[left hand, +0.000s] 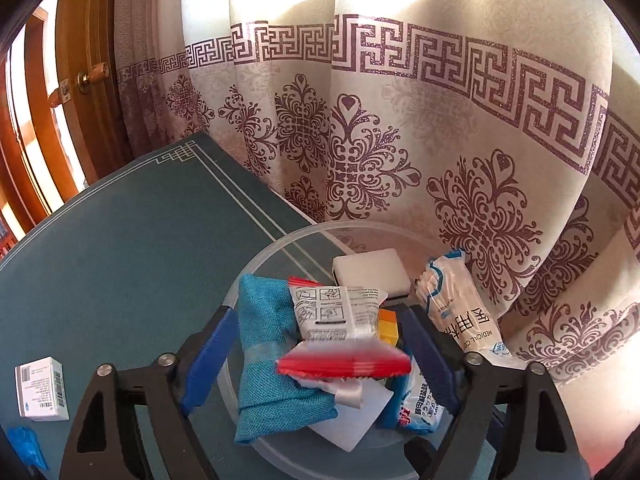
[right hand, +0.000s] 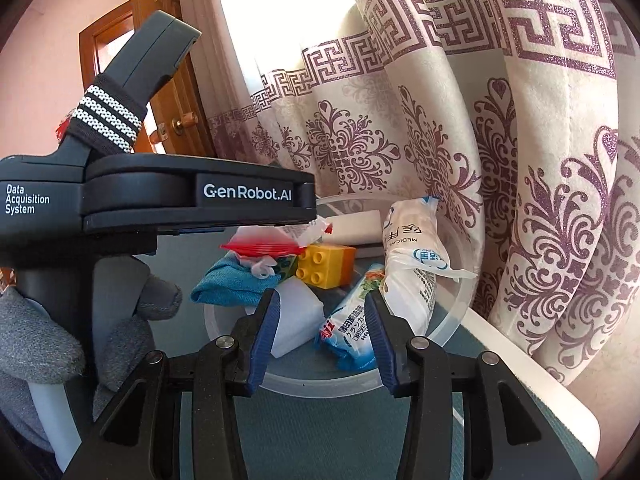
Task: Organize objects
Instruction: 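Carry the red-edged packet over the bowl and open the left tool, then withdraw the left tool from the bowl toward the blue packet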
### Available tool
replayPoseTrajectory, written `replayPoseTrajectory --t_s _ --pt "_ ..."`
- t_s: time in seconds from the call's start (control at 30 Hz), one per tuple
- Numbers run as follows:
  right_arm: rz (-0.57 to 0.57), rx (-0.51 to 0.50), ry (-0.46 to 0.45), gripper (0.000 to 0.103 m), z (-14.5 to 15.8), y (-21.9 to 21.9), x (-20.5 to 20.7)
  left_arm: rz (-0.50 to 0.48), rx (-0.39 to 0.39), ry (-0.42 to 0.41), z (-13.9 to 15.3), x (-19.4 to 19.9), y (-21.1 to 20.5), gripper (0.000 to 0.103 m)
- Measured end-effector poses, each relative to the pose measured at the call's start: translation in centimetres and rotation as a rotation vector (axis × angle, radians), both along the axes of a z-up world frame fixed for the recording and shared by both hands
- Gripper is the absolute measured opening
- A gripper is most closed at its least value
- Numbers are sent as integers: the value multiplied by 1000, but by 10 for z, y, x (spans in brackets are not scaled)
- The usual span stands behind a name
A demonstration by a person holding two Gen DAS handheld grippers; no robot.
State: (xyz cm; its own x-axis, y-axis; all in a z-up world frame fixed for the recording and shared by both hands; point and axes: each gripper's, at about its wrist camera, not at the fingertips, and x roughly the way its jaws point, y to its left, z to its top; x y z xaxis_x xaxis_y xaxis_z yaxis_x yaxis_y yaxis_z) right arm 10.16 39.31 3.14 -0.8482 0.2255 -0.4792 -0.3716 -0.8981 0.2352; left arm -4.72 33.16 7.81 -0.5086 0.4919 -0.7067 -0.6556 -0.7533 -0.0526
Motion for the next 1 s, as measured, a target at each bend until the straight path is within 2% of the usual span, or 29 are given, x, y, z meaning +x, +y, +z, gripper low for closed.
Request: replayPoseTrajectory --t_s 0.23,0.57,0.87,1.0 --pt "0 12 -3 46 0 -3 0 38 20 -6 4 -4 -17 90" --pt "6 41 -13 46 -1 -13 1 98 27 -9 3 -1 -43 97" --pt "15 54 -23 47 1 -21 1 147 24 -3 0 5 -69 98" --pt "25 63 -12 55 7 -29 2 182 27 -10 -2 5 -85 98"
